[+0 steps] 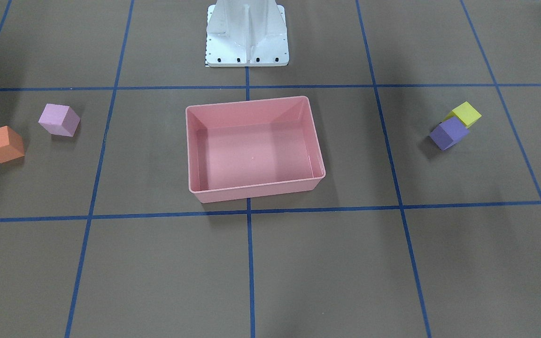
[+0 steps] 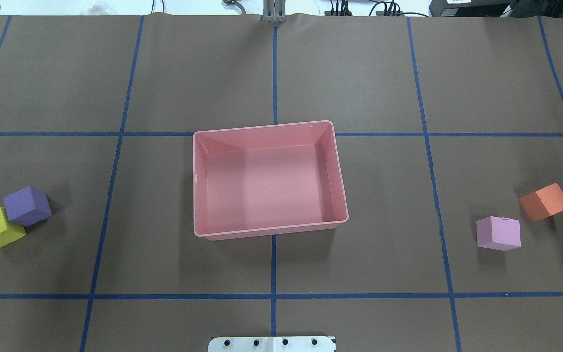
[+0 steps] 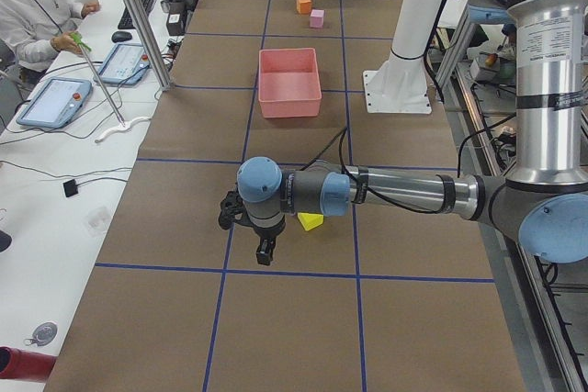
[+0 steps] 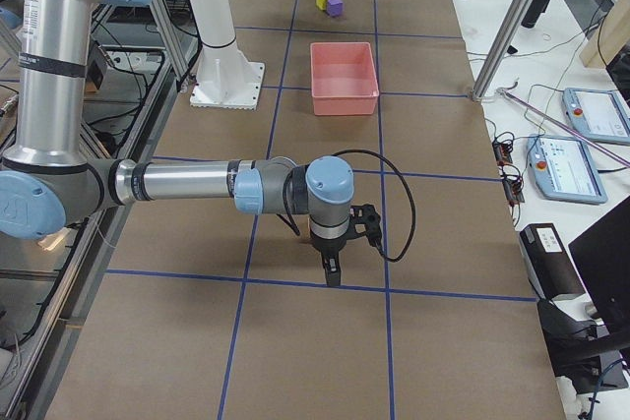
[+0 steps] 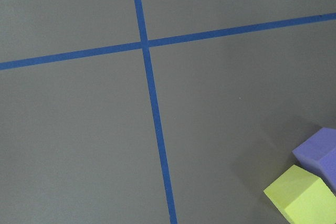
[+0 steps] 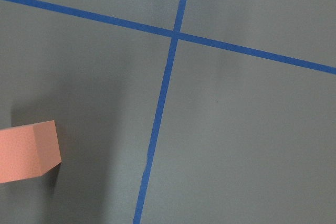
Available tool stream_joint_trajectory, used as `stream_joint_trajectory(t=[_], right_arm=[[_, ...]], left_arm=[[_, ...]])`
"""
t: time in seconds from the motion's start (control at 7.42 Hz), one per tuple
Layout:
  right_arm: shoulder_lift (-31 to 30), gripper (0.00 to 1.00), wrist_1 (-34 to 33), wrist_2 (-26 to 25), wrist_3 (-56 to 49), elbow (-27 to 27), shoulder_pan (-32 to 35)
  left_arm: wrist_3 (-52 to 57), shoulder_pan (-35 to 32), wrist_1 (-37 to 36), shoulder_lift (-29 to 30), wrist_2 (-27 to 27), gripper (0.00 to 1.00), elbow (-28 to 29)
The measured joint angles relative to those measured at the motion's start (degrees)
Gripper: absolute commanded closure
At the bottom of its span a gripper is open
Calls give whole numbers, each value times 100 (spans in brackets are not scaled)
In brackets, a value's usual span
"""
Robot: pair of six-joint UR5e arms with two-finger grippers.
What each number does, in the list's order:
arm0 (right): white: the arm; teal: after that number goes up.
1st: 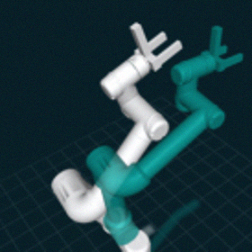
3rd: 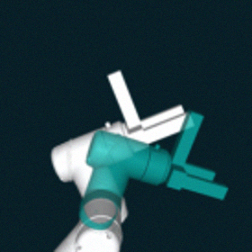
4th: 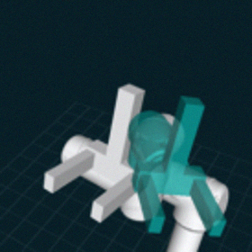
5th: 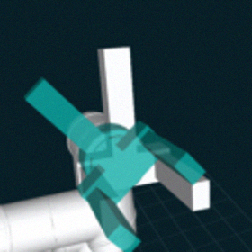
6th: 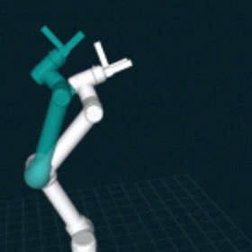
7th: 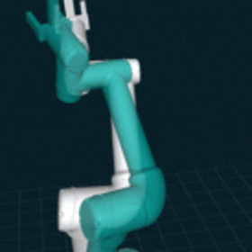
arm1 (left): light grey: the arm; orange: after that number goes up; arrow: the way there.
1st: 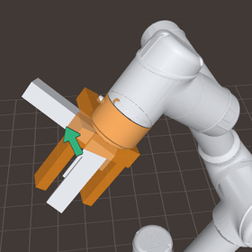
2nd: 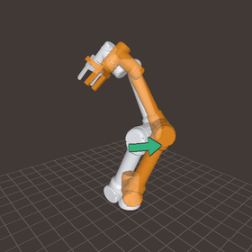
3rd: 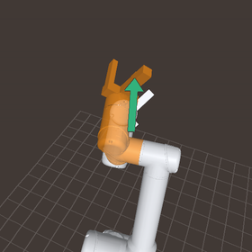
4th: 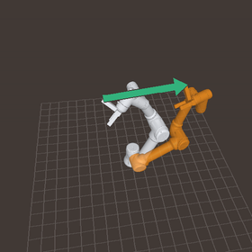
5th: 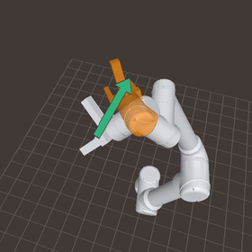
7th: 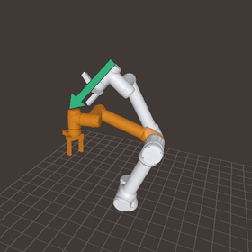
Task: Place blocks into pink bin with both arms
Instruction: 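Move the left gripper toward the purple and yellow cubes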
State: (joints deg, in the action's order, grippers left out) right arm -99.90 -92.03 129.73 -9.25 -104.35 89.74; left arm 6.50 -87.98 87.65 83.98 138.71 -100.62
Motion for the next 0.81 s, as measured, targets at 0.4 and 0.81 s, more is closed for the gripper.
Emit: stream_joint_trajectory(t=[0.4, 0.81], right_arm=[[33, 0, 4, 0, 25, -22, -7], [121, 0, 1, 7, 59, -10, -9]], left_arm=[[8, 0, 57, 39, -1, 0, -53], [-35, -6, 261, 171, 6, 0, -55]])
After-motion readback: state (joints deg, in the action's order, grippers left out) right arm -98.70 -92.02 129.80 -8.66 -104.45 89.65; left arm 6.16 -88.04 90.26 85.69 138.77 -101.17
